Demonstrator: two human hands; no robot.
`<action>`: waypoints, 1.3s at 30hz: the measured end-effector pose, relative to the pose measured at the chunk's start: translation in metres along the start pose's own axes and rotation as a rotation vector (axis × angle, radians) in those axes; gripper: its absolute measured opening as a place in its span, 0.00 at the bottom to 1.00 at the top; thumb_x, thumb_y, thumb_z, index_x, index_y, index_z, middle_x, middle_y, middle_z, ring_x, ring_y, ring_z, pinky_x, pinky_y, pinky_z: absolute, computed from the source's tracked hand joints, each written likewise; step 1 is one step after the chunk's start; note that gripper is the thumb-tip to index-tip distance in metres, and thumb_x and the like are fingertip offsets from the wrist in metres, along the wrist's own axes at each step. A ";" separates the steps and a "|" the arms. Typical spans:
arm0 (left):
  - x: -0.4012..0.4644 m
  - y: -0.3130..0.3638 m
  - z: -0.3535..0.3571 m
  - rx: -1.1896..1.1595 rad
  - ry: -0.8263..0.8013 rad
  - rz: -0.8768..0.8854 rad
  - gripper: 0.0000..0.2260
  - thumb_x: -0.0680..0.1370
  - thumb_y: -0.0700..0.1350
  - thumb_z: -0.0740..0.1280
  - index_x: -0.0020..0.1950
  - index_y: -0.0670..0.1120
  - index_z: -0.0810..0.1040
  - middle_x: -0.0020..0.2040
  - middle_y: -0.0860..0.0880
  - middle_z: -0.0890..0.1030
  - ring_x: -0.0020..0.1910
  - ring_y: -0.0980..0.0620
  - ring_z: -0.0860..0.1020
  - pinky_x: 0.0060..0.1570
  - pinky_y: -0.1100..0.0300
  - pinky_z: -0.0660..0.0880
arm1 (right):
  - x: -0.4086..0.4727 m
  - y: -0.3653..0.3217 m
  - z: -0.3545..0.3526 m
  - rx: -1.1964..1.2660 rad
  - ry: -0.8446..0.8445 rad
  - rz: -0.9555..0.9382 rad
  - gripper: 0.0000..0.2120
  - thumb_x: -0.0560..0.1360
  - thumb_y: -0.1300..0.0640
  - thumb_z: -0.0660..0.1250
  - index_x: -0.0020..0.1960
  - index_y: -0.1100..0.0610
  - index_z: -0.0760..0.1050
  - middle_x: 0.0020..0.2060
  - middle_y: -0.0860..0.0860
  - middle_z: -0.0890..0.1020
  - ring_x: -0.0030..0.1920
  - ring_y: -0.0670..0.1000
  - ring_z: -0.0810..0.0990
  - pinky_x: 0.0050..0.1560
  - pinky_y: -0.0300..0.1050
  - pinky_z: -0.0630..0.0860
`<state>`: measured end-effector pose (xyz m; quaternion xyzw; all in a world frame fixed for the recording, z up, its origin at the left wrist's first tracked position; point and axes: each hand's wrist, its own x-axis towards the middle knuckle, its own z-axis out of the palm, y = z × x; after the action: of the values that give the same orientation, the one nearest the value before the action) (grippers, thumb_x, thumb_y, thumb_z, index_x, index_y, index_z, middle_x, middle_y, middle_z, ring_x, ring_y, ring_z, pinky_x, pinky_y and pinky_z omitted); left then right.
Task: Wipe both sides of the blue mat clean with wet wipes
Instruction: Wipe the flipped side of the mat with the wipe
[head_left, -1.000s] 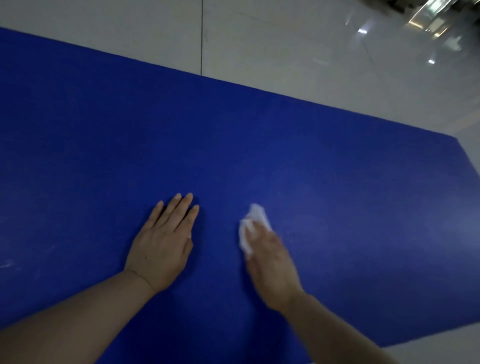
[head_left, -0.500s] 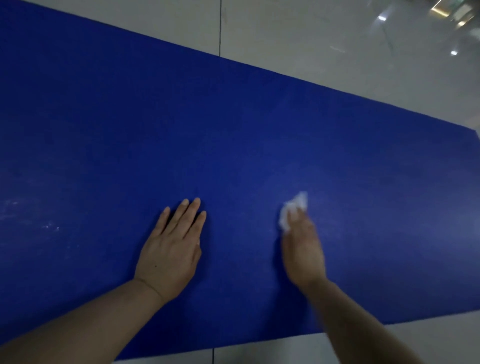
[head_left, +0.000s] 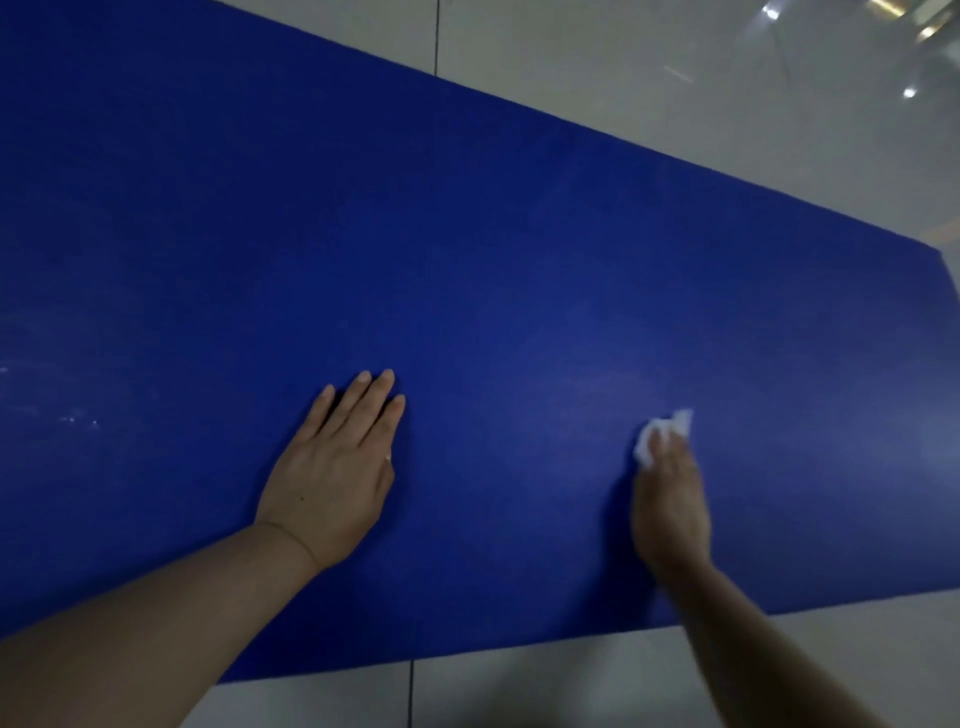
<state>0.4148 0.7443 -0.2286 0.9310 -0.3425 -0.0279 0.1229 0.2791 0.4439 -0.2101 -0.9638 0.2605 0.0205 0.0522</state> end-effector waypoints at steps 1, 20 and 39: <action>0.000 0.000 0.001 0.000 -0.004 0.005 0.24 0.78 0.46 0.50 0.70 0.38 0.70 0.73 0.41 0.67 0.73 0.44 0.64 0.72 0.50 0.50 | 0.007 0.020 -0.007 -0.015 0.017 0.149 0.23 0.82 0.63 0.49 0.76 0.62 0.55 0.77 0.58 0.54 0.76 0.56 0.53 0.75 0.46 0.50; -0.004 0.005 -0.004 -0.052 0.001 0.012 0.23 0.78 0.45 0.51 0.69 0.37 0.71 0.72 0.40 0.68 0.72 0.43 0.66 0.73 0.52 0.48 | -0.081 -0.099 0.016 0.539 0.242 0.123 0.13 0.84 0.59 0.49 0.49 0.63 0.69 0.42 0.68 0.70 0.40 0.56 0.72 0.43 0.46 0.75; -0.057 0.023 -0.001 -0.098 -0.035 0.124 0.24 0.76 0.46 0.52 0.68 0.37 0.72 0.72 0.40 0.68 0.74 0.45 0.59 0.72 0.49 0.50 | -0.117 -0.135 0.025 0.467 -0.011 -0.158 0.20 0.81 0.59 0.50 0.71 0.56 0.66 0.69 0.53 0.70 0.71 0.49 0.64 0.67 0.54 0.69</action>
<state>0.3571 0.7646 -0.2238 0.9003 -0.3998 -0.0530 0.1639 0.2460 0.6208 -0.2154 -0.9428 0.1818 -0.0392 0.2766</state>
